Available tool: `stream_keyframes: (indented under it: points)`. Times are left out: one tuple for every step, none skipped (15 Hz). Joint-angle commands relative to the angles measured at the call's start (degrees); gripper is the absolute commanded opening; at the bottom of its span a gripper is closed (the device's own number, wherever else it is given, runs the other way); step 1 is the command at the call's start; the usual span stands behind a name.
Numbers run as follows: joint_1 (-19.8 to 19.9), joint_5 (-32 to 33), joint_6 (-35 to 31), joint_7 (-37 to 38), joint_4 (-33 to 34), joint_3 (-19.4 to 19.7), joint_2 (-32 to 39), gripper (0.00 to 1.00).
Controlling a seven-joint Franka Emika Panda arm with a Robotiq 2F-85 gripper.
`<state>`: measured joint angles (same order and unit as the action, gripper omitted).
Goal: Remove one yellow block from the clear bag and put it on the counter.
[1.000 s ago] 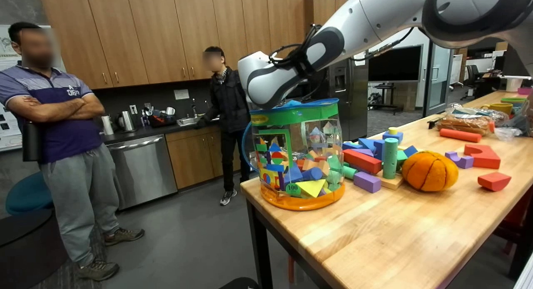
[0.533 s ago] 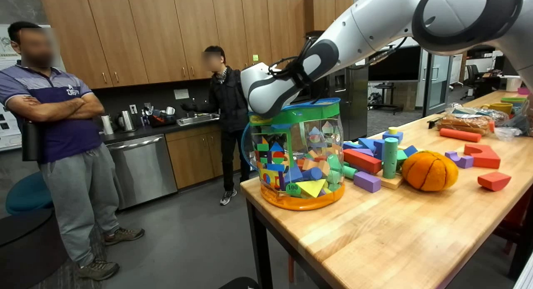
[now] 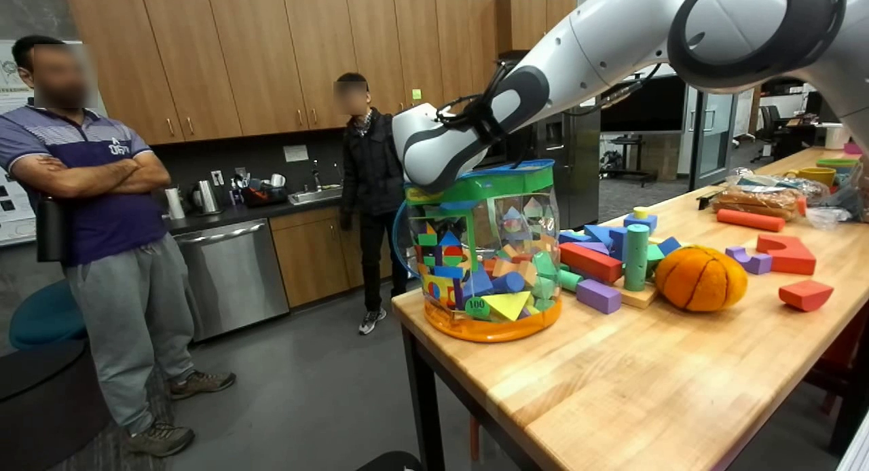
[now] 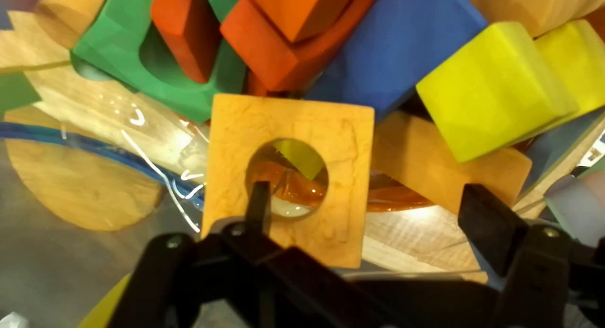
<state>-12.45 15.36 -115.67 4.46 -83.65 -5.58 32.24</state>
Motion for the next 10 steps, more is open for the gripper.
stream_keyframes:
  points:
    - [-1.0, -0.5, 2.4, 1.0, 0.6, 0.9, -0.3, 1.00]
    - [-1.0, -0.6, 3.3, 1.1, 0.8, 0.9, -0.3, 1.00]
    - [-1.1, -0.5, 4.2, 1.2, 1.0, 0.9, -0.3, 1.00]
    - [-1.1, -0.6, 4.9, 1.2, 1.2, 0.9, -0.2, 1.00]
    - [-1.1, -0.6, 5.8, 1.0, 1.0, 0.8, -0.3, 1.00]
    - [-1.2, -0.6, 6.8, 1.0, 0.7, 0.7, -0.6, 1.00]
    - [-1.1, -0.8, 7.4, 0.8, 0.3, 0.6, -0.9, 1.00]
    - [-1.0, -0.9, 8.0, 0.6, 0.2, 0.5, -1.1, 1.00]
    - [-0.8, -1.2, 7.4, 0.4, 0.2, 0.2, -1.1, 1.00]
    - [-0.7, -1.3, 6.2, 0.0, 0.3, 0.0, -0.7, 1.00]
